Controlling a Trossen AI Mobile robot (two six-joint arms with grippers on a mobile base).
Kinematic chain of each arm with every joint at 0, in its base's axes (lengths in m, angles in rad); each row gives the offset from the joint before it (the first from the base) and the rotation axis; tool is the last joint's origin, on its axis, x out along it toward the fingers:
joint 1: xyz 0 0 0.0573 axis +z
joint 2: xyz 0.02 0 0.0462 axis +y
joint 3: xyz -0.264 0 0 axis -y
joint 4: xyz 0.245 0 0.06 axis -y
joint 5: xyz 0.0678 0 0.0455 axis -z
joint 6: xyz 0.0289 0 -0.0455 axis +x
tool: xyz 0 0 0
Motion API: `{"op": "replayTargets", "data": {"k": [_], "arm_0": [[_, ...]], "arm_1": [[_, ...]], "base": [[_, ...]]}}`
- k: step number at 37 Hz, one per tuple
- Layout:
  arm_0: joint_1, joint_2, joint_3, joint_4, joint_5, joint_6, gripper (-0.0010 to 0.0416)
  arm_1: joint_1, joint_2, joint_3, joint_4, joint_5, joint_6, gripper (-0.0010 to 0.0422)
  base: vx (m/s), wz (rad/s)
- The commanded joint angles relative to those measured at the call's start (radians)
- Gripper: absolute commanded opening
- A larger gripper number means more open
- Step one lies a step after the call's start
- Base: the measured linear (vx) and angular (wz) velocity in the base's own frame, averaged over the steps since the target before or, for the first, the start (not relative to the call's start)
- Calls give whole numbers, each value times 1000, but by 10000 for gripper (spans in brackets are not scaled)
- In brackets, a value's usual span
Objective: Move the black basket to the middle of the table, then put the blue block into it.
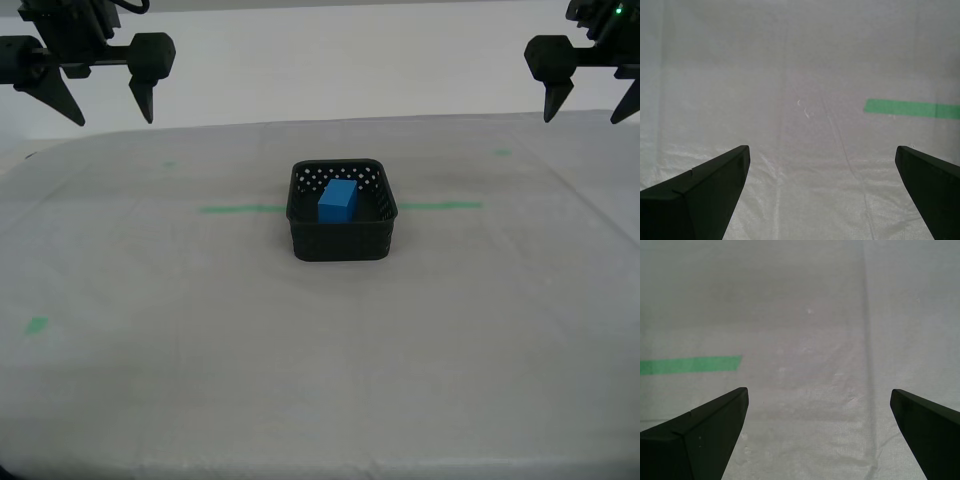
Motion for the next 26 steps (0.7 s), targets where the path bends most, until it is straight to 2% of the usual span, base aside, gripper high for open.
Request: {"op": "replayTargets", "data": {"k": [1,26], "arm_0": [[1,0,0,1,0,-2,399],[1,0,0,1,0,-2,399]], "arm_1": [[0,0,0,0,-2,1,400],[0,0,0,0,-2,1,400]], "base": [[0,0],[0,0]]}}
